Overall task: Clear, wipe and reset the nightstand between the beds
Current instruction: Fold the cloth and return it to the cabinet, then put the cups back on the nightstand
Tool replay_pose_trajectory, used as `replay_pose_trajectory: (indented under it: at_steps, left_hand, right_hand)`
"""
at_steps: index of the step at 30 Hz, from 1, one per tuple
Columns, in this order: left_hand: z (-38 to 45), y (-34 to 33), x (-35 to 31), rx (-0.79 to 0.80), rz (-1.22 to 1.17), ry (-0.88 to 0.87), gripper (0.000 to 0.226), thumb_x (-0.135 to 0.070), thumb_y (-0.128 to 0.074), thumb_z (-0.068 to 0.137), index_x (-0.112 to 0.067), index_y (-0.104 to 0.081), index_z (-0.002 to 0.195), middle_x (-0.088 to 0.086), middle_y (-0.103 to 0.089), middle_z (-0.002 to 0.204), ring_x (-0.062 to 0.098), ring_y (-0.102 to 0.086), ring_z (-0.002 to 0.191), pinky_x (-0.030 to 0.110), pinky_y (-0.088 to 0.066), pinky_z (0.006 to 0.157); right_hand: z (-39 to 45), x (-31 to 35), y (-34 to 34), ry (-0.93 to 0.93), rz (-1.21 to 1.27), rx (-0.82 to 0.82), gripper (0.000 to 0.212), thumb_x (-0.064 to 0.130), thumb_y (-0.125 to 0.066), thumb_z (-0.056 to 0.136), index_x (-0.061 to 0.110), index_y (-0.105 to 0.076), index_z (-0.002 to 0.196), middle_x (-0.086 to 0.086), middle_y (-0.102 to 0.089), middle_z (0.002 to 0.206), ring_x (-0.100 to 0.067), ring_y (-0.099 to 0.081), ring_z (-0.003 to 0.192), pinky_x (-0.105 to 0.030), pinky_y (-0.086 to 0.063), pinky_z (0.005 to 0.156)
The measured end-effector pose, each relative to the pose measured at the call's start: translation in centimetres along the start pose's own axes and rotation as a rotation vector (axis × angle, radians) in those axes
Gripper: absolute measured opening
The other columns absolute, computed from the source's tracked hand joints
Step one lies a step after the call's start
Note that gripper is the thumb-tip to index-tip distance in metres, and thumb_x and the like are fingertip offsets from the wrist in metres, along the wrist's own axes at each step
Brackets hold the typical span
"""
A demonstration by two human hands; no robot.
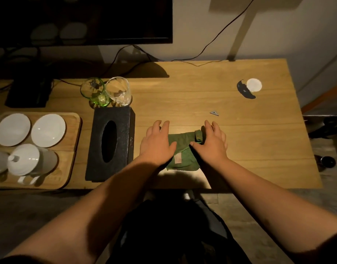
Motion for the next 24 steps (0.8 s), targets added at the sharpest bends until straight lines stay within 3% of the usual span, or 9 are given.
replay_pose_trajectory:
  at_steps: [3, 8, 16, 24]
  left_hand:
    - [0.0, 1.8, -1.4, -0.008, 0.085, -0.129, 0.081, -0.059, -0.047, 0.084, -0.027, -0.011, 0.149, 0.007, -0.012, 0.159, 0.03, -0.017, 0.143, 0.049, -0.033, 0.108]
    - [-0.4, 4.6, -4.2, -0.019, 0.166, -0.344, 0.087, -0.071, -0.035, 0.08, -0.034, -0.001, 0.15, 0.004, 0.0, 0.162, 0.03, -0.005, 0.146, 0.051, -0.023, 0.113]
    - [-4.5, 7.1, -12.1, -0.08, 0.308, -0.859, 0.089, -0.077, -0.03, 0.077, -0.035, -0.004, 0.15, 0.007, -0.003, 0.162, 0.034, -0.007, 0.146, 0.058, -0.024, 0.109]
    - [-18.9, 4.3, -22.1, 0.0, 0.348, -1.358, 0.089, -0.079, -0.028, 0.077, -0.035, -0.004, 0.15, 0.008, -0.003, 0.162, 0.035, -0.008, 0.146, 0.058, -0.027, 0.108]
  right_hand:
    - [-1.6, 0.3, 1.3, 0.062, -0.083, -0.008, 0.091, 0.063, -0.056, 0.077, 0.034, -0.009, 0.149, -0.001, -0.003, 0.161, -0.025, -0.007, 0.144, -0.054, -0.018, 0.109]
    - [-4.9, -0.1, 4.3, 0.005, -0.16, -0.107, 0.091, 0.074, -0.04, 0.075, 0.038, 0.0, 0.149, 0.002, 0.008, 0.161, -0.022, 0.004, 0.147, -0.053, -0.014, 0.11]
    - [-15.6, -3.0, 9.1, -0.373, -0.306, -0.43, 0.098, 0.088, -0.024, 0.071, 0.037, 0.004, 0.149, -0.002, 0.012, 0.161, -0.027, 0.008, 0.147, -0.055, -0.01, 0.112]
    - [-34.8, -6.8, 9.6, -0.747, -0.192, -0.636, 0.099, 0.089, -0.03, 0.068, 0.041, 0.004, 0.148, 0.001, 0.015, 0.16, -0.025, 0.011, 0.146, -0.056, -0.004, 0.112]
Point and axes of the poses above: each hand's wrist, its own z-axis towards the middle knuckle, its own y-axis out of the back of the hand, x = y × z, the point moved 6 cm from there along z, towards the middle knuckle
